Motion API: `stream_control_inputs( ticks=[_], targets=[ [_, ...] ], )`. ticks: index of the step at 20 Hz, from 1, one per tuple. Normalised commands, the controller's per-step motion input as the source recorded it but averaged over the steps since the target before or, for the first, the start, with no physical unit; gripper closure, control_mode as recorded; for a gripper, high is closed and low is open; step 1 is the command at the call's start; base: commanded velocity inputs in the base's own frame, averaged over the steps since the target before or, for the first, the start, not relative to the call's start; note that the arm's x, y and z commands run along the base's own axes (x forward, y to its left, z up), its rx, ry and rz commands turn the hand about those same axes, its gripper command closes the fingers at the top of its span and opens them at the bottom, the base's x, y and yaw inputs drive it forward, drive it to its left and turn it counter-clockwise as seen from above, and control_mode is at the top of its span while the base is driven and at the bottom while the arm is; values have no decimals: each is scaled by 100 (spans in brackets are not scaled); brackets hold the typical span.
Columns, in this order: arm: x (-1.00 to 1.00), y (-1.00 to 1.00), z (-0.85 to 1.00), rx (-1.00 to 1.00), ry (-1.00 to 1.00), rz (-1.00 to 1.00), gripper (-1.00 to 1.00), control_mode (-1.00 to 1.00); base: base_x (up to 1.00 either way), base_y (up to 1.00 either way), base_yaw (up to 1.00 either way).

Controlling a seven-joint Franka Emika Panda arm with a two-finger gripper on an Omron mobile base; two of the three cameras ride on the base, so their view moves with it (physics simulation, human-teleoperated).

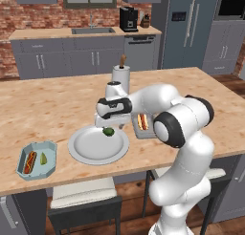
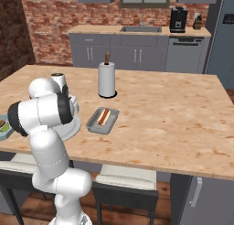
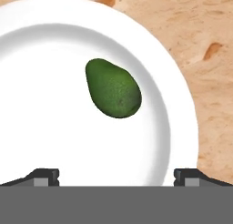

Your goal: Place one cooked food and one vegetable from the large plate to each tupperware container.

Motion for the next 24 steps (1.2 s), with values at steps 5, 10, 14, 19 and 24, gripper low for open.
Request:
stream_control_inputs(
  ticks=[5,10,14,19,24],
  targets=[
    [6,1,-20,0,-2,2,-100,-100,0,0,0],
    [14,4,-11,0,-1,3,-100,-100,0,0,0],
    [19,3,-6,0,0,3,-100,-100,0,0,0],
    [17,1,-10,0,0,3,-100,-100,0,0,0],
    [7,3,-14,0,0,2,-100,-100,0,0,0]
  ],
)
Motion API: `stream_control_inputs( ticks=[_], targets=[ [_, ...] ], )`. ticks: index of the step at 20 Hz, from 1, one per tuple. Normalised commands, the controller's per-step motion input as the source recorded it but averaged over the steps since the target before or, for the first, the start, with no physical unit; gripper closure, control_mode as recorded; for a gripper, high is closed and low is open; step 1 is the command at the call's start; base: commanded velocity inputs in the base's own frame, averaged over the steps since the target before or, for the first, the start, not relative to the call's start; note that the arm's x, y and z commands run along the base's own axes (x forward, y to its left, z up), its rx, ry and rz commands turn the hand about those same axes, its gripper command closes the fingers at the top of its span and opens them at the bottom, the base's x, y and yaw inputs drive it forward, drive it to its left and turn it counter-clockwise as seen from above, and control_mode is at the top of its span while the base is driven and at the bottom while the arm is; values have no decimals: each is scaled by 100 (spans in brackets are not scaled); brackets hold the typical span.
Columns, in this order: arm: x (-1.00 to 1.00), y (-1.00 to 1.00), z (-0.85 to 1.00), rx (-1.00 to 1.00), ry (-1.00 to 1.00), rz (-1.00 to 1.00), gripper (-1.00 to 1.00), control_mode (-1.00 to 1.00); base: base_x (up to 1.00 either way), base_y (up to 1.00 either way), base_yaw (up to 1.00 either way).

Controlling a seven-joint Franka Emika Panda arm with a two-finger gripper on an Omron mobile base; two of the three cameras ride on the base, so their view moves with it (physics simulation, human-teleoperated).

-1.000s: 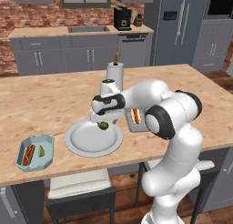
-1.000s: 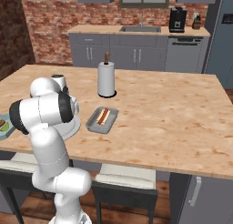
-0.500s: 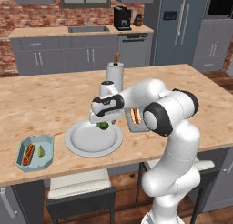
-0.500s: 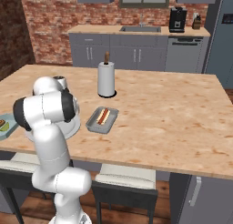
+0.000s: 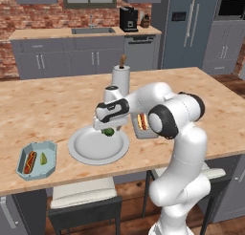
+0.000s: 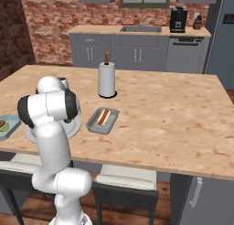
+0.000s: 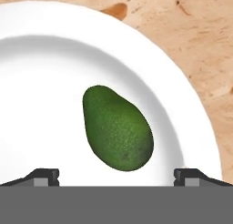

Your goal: Place one cooked food and one vegetable from the large plate to each tupperware container.

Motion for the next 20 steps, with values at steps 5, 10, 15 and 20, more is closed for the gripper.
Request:
stream_control_inputs(
  ticks=[5,10,15,20],
  targets=[
    [1,5,-18,0,0,1,-100,-100,0,0,0],
    [13,0,-18,0,0,2,-100,-100,0,0,0],
    [16,1,-12,0,0,2,-100,-100,0,0,0],
    [8,20,-10,0,0,2,100,-100,0,0,0]
  ],
)
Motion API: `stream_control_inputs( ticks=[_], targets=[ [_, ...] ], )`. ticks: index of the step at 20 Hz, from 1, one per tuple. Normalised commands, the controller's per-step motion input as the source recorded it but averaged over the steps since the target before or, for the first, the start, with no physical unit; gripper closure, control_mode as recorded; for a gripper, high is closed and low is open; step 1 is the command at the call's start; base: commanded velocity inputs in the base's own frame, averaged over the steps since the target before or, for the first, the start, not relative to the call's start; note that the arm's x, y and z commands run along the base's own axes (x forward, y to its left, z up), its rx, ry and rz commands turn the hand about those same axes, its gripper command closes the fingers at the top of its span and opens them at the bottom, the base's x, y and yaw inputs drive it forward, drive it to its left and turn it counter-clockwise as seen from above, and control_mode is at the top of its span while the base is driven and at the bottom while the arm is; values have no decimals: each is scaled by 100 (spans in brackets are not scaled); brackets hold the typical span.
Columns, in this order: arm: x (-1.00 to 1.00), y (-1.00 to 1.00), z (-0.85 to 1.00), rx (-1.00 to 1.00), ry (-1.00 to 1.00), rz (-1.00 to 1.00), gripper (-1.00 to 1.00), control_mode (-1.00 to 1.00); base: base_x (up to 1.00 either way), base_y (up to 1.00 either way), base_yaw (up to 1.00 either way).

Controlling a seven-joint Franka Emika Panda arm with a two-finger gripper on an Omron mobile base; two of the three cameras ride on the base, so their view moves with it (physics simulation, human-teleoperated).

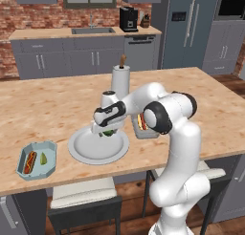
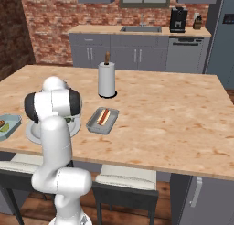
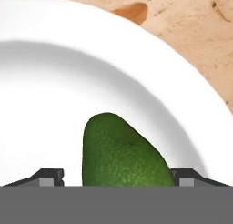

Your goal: Place one cooked food and one vegetable from the large plate to each tupperware container.

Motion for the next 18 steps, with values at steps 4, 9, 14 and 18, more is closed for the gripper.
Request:
stream_control_inputs(
  ticks=[4,9,14,18],
  targets=[
    [0,9,-11,0,0,2,100,-100,0,0,0],
    [-12,0,-4,0,0,2,100,-100,0,0,0],
    [-59,-37,43,-1,-1,0,100,-100,0,0,0],
    [-54,-71,77,-3,-5,0,100,-100,0,0,0]
  ],
)
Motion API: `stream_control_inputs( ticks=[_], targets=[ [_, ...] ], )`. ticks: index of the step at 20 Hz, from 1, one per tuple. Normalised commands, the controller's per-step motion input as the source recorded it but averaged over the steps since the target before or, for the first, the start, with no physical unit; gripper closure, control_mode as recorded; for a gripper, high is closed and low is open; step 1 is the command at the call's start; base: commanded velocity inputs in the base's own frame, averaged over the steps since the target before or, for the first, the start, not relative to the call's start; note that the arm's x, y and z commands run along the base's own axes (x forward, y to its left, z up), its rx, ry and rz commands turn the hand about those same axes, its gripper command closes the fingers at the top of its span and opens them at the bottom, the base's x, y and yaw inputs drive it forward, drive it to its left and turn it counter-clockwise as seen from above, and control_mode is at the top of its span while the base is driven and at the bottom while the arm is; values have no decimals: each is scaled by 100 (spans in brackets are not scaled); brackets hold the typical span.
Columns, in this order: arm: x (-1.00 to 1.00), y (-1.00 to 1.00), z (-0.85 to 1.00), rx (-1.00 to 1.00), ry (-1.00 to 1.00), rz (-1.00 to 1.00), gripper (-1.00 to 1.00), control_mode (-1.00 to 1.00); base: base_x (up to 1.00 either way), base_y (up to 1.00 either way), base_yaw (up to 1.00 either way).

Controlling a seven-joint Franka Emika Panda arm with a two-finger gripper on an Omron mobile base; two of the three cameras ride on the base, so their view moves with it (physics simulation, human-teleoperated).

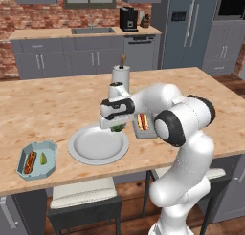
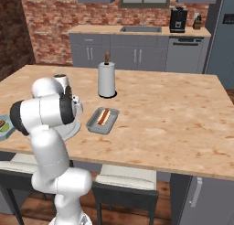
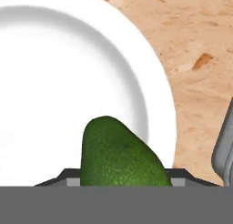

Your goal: Place one cooked food and one vegetable from the large plate to each tupperware container.

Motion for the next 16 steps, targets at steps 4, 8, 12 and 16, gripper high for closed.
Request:
stream_control_inputs(
  ticks=[4,8,12,16],
  targets=[
    [-25,-86,62,-3,-10,0,100,-100,0,0,0],
    [-4,-100,18,0,-6,0,100,-100,0,0,0],
    [1,-93,0,0,0,3,100,-100,0,0,0],
    [29,-49,-1,0,0,9,100,-100,0,0,0]
  ],
)
